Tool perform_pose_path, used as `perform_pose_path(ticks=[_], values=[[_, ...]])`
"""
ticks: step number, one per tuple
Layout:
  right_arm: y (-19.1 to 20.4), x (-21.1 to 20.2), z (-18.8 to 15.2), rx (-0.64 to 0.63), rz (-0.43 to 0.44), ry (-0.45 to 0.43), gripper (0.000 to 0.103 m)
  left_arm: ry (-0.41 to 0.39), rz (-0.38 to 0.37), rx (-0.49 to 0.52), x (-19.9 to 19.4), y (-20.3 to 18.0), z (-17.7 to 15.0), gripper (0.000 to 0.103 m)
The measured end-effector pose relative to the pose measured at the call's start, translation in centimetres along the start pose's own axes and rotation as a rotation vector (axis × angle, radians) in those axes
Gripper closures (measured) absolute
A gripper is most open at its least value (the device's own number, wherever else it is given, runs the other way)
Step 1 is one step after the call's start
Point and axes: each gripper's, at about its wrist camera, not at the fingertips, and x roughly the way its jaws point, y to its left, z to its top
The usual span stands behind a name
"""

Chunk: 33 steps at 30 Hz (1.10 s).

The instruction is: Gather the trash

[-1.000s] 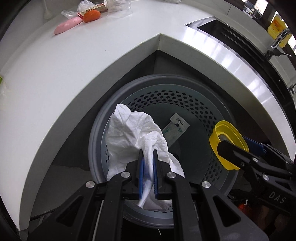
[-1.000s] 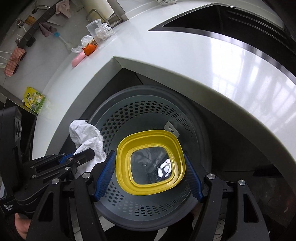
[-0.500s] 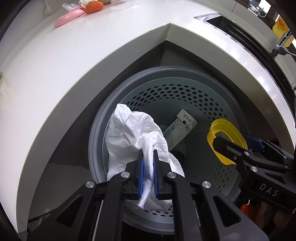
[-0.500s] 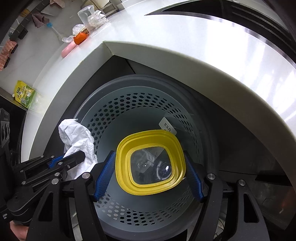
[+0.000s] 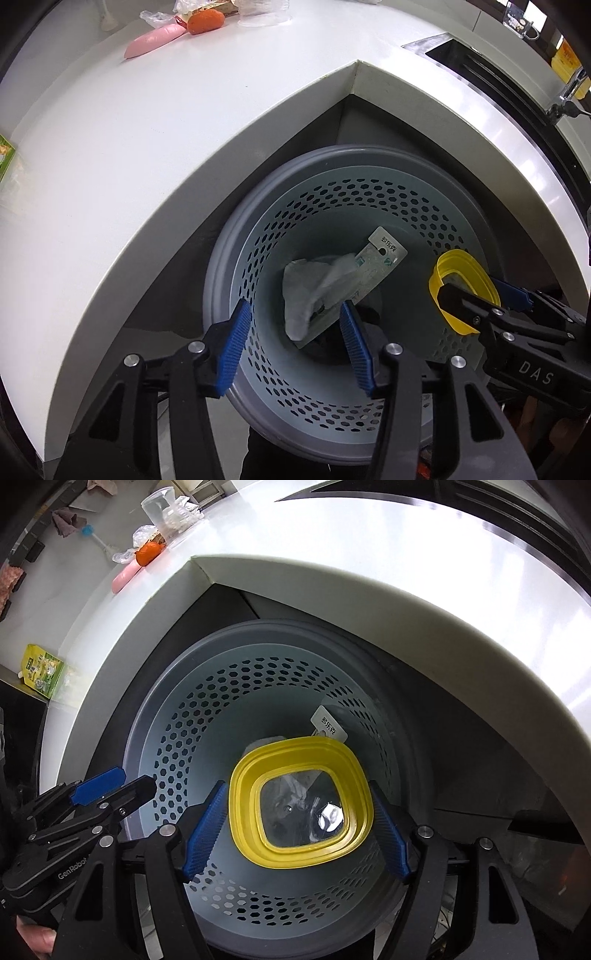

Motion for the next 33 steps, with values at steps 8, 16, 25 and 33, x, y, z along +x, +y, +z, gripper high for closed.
perform_pose_path(ticks=[8, 16, 25, 33], values=[[0.2, -0.1, 0.1, -0.007, 0.012, 0.007, 0.025, -0.006, 0.014, 0.002, -1.2, 0.8, -0.2, 0.053], [0.1, -0.5, -0.3, -0.004, 0.013, 0.008, 0.025, -0.016, 0.018, -0.007, -2.2, 1.5, -0.3, 0.052], [0.1, -1.6, -0.8, -0.005, 0.044, 0.013, 0.025, -0.039, 0.018, -0.001, -4.1, 1.6, -0.1, 0.05], [0.6, -3.3, -1.3, -0.012, 0.087, -0.005, 0.025, -0.085, 0.037, -0.005, -7.2, 1.9, 0.6, 0.045]])
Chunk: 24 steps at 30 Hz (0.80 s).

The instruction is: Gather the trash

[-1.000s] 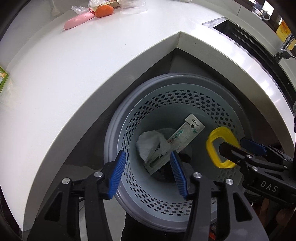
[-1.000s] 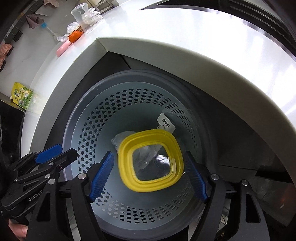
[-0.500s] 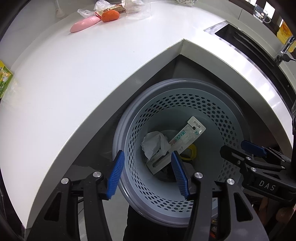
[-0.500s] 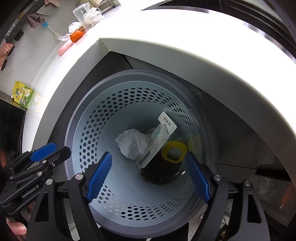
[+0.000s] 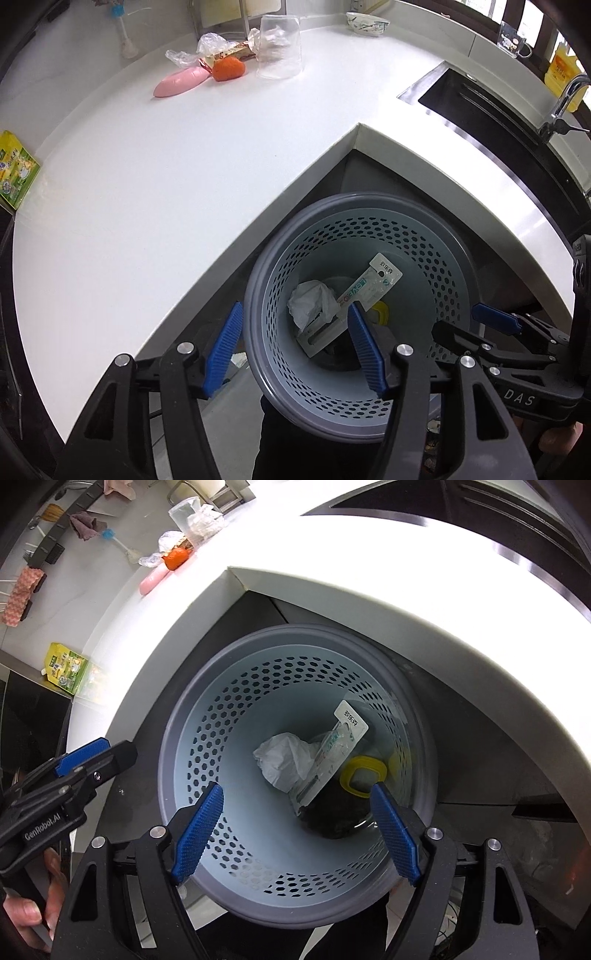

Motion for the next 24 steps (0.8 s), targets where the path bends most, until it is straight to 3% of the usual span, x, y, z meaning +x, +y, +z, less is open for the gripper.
perform_pose_path(ticks=[12, 24], values=[[1.9, -5.4, 1.0, -0.089, 0.0, -0.118, 0.025, -0.096, 0.026, -0.067, -4.9, 1.9, 1.9, 0.036], [5.3, -9.1, 5.0, -0.154, 0.016, -0.256, 0.021, -0.18, 0.018, -0.099, -8.6, 4.7, 3.6, 0.031]])
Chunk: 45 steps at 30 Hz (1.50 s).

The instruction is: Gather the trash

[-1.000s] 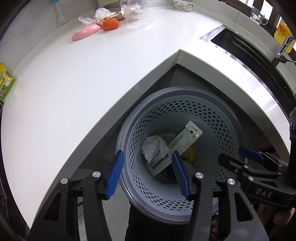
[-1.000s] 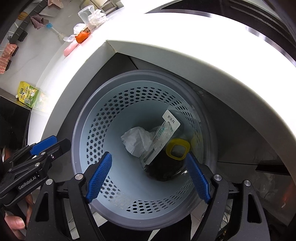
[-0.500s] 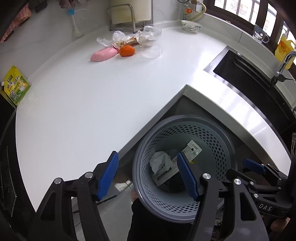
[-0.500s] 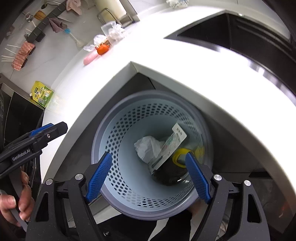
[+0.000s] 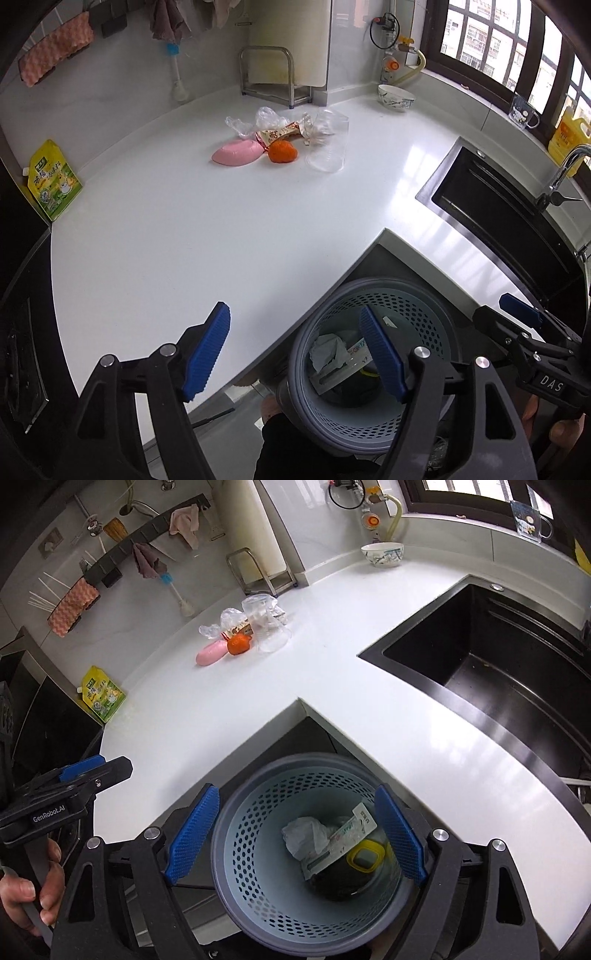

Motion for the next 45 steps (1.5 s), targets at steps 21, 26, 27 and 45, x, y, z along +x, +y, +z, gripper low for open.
perform_pose_path(ticks=[21, 26, 27, 45], values=[[6.3, 7.0, 8.6, 0.018, -0.01, -0.053, 0.018, -0.05, -0.059, -0.022, 4.4, 7.7, 9.7, 0.022], [7.0, 9.3, 10.7, 0.032, -0.06, -0.071, 0.018, -0.039, -0.062, -0.018, 6.9, 9.5, 11.4, 0.022], [7.0, 9.7, 11.0, 0.035, -0.069, -0.077, 0.018, -0.038, -0.063, -0.017, 7.4, 9.9, 11.7, 0.022], [7.3, 19.1, 16.3, 0.112, -0.172, -0.071, 0.018, -0.041, -0.128, 0.089, 17.4, 13.5, 17.5, 0.022]])
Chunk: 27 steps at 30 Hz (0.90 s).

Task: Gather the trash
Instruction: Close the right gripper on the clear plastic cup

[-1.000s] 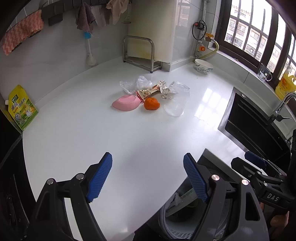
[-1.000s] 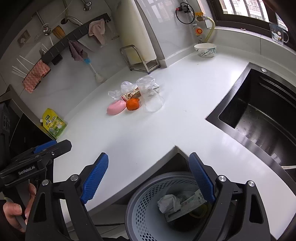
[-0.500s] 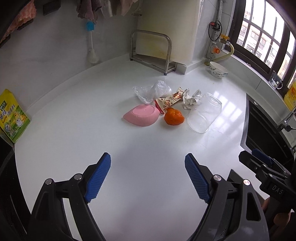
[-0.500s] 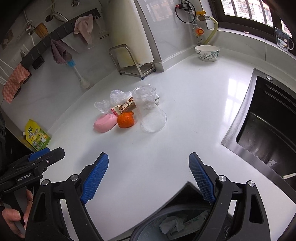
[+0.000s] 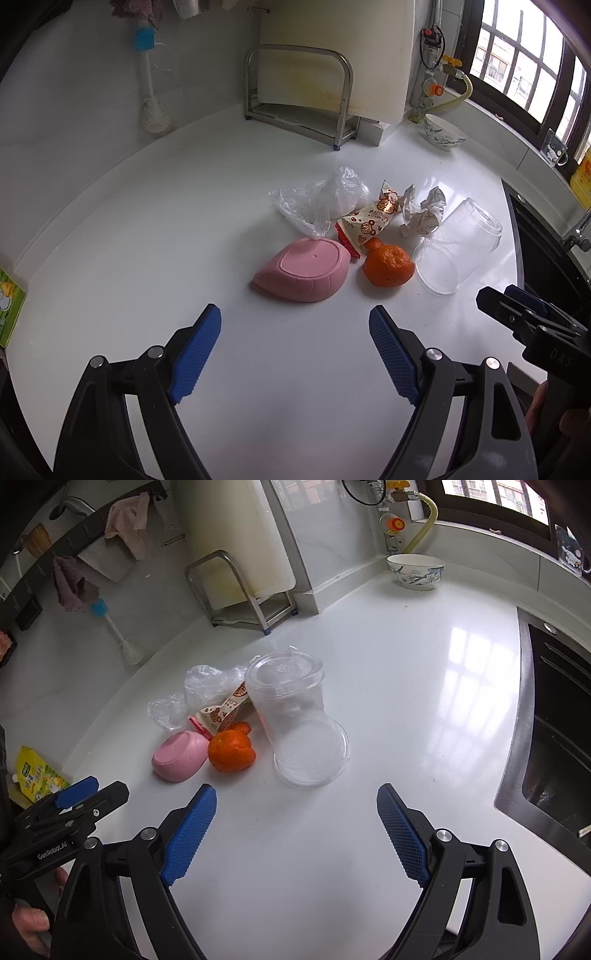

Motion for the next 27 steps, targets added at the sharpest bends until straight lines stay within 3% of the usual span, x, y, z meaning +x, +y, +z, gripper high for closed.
perform_pose_path(ticks=[11, 27], values=[[0.0, 3.1, 1.7, 0.048, -0.068, -0.03, 0.018, 0.008, -0.067, 0.047, 4.2, 0.6, 1.4, 0.022], [0.9, 5.8, 3.1, 0.029, -0.13, -0.093, 0.019, 0.003, -0.127, 0.066, 6.5, 1.2, 1.7, 0.022]])
